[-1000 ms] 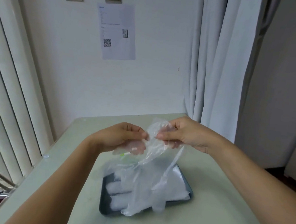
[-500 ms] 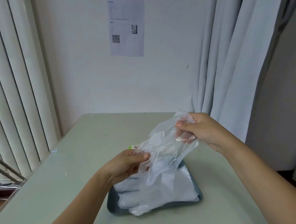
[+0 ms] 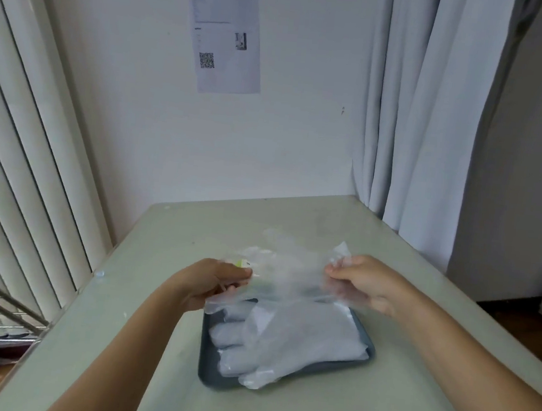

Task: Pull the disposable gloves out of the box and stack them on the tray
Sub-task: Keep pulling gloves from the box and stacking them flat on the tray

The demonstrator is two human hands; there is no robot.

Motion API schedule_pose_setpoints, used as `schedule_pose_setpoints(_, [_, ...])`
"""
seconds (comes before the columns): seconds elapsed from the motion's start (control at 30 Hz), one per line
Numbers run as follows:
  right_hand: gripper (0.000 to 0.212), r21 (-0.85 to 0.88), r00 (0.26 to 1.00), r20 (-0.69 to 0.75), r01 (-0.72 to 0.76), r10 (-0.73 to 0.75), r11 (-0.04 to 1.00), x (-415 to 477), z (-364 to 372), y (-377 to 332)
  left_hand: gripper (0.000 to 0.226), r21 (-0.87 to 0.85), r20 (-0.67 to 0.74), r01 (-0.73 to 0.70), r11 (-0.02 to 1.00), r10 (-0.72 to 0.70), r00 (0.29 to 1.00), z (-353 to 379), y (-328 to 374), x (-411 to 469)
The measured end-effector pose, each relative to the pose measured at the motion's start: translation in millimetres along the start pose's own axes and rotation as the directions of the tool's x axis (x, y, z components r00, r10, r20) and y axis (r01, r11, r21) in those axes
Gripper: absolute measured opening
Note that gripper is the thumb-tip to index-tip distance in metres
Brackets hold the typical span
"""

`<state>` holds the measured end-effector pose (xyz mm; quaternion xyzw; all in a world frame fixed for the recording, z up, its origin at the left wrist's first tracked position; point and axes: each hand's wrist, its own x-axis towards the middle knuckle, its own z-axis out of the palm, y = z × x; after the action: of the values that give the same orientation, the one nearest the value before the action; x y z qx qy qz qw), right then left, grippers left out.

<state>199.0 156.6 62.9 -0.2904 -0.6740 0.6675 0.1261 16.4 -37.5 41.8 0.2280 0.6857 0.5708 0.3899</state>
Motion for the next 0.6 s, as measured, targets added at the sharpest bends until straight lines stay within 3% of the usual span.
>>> schedule_pose_setpoints(0.07, [0.026,-0.063,0.999,-0.002,-0.051,0.051,0.997,3.0,4.1,19.5,0.015,0.143,-0.087,0.055,0.988,-0.043,0.995,3.6,-8.1,5.8])
schedule_pose_setpoints(0.13, [0.037,-0.255,0.997,-0.073,-0.053,0.035,0.966,9.3,5.9,38.8,0.018,0.364,-0.190,0.116,0.924,-0.048,0.981,7.5,-18.8,12.3])
schedule_pose_setpoints(0.2, [0.044,-0.552,0.991,-0.134,-0.059,-0.019,0.832,15.7,5.5,53.5,0.013,0.533,-0.232,0.159,0.831,-0.037,0.972,10.7,-28.5,18.1])
schedule_pose_setpoints(0.27, [0.038,-0.702,0.987,-0.159,-0.084,-0.039,0.708,18.6,5.5,61.5,0.010,0.585,-0.227,0.169,0.793,-0.040,0.973,15.1,-35.3,22.0])
schedule_pose_setpoints(0.4, [0.034,-0.798,0.989,-0.139,-0.076,-0.059,0.598,23.7,7.6,69.1,0.013,0.642,-0.215,0.155,0.751,-0.019,0.977,18.7,-41.7,26.8])
schedule_pose_setpoints(0.5, [0.033,-0.795,0.985,-0.155,-0.079,-0.075,0.601,27.2,6.8,73.6,0.004,0.696,-0.188,0.144,0.703,-0.014,0.982,17.9,-41.5,29.8])
schedule_pose_setpoints(0.6, [0.033,-0.820,0.985,-0.150,-0.077,-0.083,0.568,30.7,6.6,77.0,0.011,0.739,-0.172,0.159,0.655,-0.046,0.984,18.5,-38.6,28.2])
